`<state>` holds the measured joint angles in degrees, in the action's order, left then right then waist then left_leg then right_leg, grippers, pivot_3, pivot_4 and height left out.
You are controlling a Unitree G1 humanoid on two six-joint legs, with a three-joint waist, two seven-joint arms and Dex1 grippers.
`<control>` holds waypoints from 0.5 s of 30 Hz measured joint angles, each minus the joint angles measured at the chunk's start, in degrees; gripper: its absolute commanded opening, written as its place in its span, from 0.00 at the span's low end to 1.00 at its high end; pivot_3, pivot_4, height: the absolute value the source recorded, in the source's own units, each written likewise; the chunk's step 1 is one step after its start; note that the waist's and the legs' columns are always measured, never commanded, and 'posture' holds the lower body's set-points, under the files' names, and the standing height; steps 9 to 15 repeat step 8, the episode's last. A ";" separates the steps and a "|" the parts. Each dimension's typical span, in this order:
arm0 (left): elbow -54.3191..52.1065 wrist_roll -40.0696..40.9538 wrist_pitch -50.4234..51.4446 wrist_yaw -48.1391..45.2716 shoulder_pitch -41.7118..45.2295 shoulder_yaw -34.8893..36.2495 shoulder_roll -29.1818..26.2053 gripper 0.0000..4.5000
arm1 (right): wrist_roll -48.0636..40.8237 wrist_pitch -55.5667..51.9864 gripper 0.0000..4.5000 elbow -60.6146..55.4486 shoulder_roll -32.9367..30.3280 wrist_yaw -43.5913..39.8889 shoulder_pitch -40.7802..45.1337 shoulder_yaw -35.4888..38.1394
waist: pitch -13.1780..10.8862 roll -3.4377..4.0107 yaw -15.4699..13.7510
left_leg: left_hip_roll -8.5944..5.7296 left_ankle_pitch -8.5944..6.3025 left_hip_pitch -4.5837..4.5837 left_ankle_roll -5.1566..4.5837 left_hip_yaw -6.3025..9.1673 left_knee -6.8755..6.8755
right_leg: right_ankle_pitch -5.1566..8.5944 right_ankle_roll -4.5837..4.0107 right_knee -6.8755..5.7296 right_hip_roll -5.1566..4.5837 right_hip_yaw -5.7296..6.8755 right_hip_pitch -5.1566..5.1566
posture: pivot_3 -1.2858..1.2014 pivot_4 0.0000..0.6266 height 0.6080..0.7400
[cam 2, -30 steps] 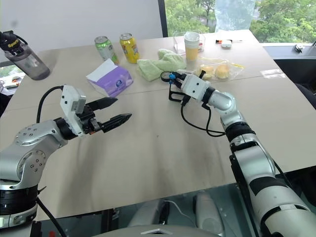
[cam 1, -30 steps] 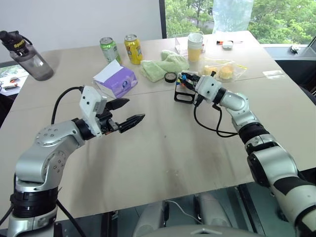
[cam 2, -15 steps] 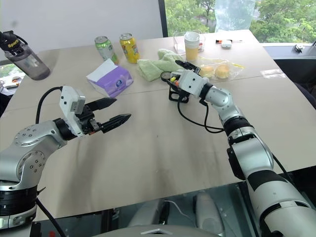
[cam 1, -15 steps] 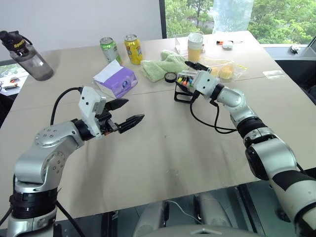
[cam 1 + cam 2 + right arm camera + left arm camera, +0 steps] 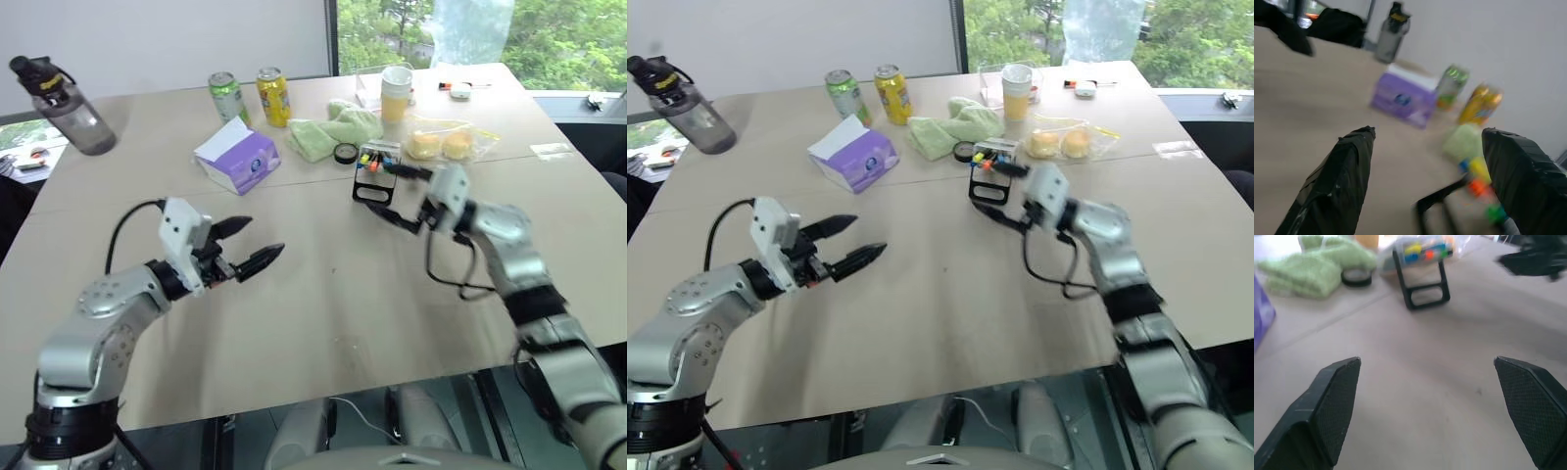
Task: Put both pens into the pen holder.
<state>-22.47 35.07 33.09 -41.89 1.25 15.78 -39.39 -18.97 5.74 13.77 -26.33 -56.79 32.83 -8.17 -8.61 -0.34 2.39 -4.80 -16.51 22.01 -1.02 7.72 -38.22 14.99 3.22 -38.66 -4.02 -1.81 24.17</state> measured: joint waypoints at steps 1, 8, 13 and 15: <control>-0.95 -0.92 -0.49 0.33 -1.85 -0.54 0.02 1.00 | -2.84 -5.04 0.83 -5.11 -2.42 -1.06 -2.88 0.46 | 0.00 0.00 -0.10 | 0.02 0.00 -0.06 0.00 -0.01 0.03 | 0.00 0.00 -0.02 0.00 -0.02 -0.04 | 0.52 0.24 1.00; -2.53 -8.59 -6.01 3.28 -11.51 -3.47 3.22 1.00 | -10.01 -20.67 0.83 -19.02 -11.63 -2.14 -20.36 5.32 | 0.02 0.03 -0.86 | 0.03 -0.03 -0.21 -0.04 -0.04 0.04 | 0.00 0.00 0.14 -0.01 -0.02 -0.31 | 0.52 0.24 1.00; -2.53 -8.59 -6.01 3.28 -11.51 -3.47 3.22 1.00 | -10.01 -20.67 0.83 -19.02 -11.63 -2.14 -20.36 5.32 | 0.02 0.03 -0.86 | 0.03 -0.03 -0.21 -0.04 -0.04 0.04 | 0.00 0.00 0.14 -0.01 -0.02 -0.31 | 0.52 0.24 1.00; -2.53 -8.59 -6.01 3.28 -11.51 -3.47 3.22 1.00 | -10.01 -20.67 0.83 -19.02 -11.63 -2.14 -20.36 5.32 | 0.02 0.03 -0.86 | 0.03 -0.03 -0.21 -0.04 -0.04 0.04 | 0.00 0.00 0.14 -0.01 -0.02 -0.31 | 0.52 0.24 1.00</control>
